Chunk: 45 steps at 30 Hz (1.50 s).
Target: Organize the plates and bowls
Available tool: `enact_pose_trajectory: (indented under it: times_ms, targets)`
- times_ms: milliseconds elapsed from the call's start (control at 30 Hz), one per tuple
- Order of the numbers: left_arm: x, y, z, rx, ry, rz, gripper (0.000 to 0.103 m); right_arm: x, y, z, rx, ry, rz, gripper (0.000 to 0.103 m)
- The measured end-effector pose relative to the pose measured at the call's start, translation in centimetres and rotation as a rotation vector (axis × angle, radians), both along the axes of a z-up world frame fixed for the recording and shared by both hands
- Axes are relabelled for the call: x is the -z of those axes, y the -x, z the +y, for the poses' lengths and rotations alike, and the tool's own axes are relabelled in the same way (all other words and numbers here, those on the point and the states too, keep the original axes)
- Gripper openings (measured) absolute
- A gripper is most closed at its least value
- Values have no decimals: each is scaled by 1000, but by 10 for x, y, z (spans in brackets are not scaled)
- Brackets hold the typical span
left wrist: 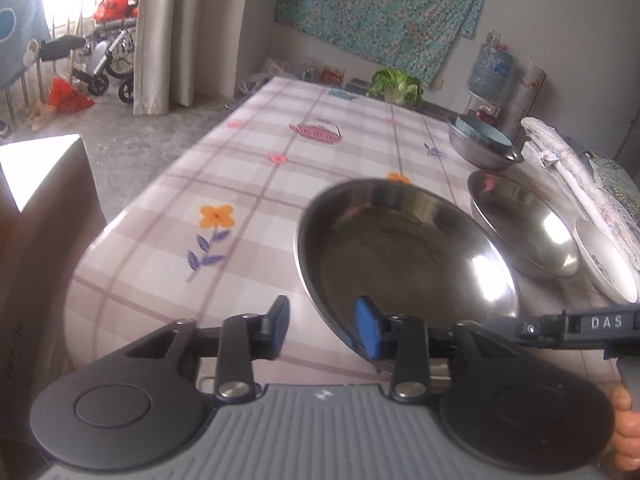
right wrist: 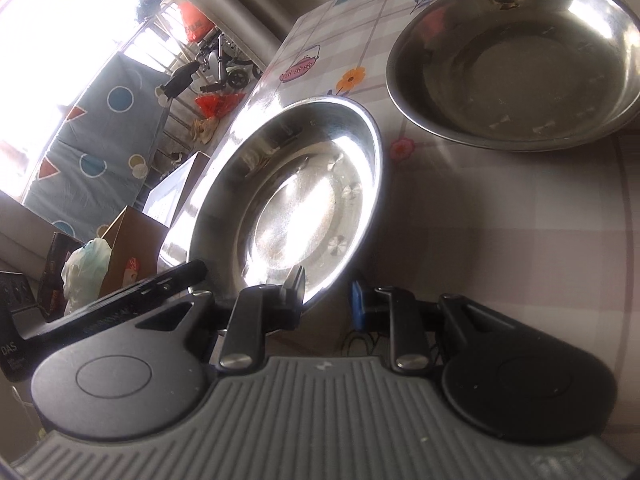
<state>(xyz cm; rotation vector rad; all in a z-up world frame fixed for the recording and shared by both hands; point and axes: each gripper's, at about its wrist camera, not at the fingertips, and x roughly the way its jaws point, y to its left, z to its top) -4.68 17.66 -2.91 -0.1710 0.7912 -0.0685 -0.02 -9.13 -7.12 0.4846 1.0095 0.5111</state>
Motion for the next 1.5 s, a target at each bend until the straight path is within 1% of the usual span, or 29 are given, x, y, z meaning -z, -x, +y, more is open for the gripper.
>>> enact_pose_trajectory:
  times_ms: [67, 133, 267, 500, 667, 767, 900, 1233, 1500]
  targets:
    - [-5, -3, 2, -15, -8, -9, 42, -4, 2, -2, 0, 15, -14, 24]
    - [-7, -10, 3, -34, -9, -15, 46, -8, 3, -3, -1, 33, -36, 24]
    - [-6, -28, -1, -56, -25, -13, 47, -15, 3, -8, 18, 75, -82, 25]
    - [9, -54, -10, -67, -69, 43, 47, -13, -7, -15, 51, 90, -101, 25]
    - [18, -62, -10, -71, -66, 86, 46, -11, -17, -12, 60, 95, -110, 26]
    - [19, -63, -10, -65, -55, 96, 43, -10, -19, -5, 56, 94, -112, 25]
    - [18, -61, -11, -48, -32, 102, 37, -8, -21, 0, 47, 89, -111, 23]
    - [15, -50, -14, -26, 4, 106, 37, -9, -20, 1, 52, 103, -115, 23]
    - [15, -33, -19, 12, 42, 102, 37, -9, -18, -8, 76, 111, -124, 23]
